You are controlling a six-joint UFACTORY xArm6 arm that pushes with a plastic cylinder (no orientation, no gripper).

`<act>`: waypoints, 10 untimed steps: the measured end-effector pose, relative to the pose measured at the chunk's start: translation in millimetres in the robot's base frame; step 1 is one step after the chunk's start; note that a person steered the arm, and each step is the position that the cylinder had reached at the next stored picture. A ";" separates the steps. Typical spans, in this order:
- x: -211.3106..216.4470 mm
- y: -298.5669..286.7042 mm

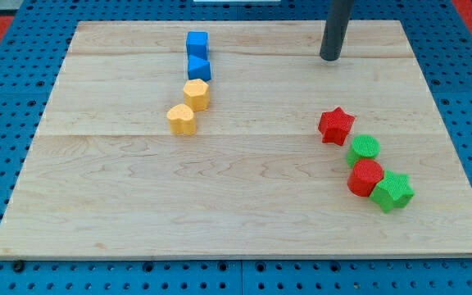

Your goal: Push the blue blocks to the top center of the board

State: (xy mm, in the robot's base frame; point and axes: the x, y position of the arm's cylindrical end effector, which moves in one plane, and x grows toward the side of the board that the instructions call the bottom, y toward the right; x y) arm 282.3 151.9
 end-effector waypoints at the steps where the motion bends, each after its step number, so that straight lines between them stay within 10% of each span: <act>1: 0.5 -8.1; 5: 32.8 -220.8; 10: -27.0 -270.1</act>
State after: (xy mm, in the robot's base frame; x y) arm 255.3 -118.2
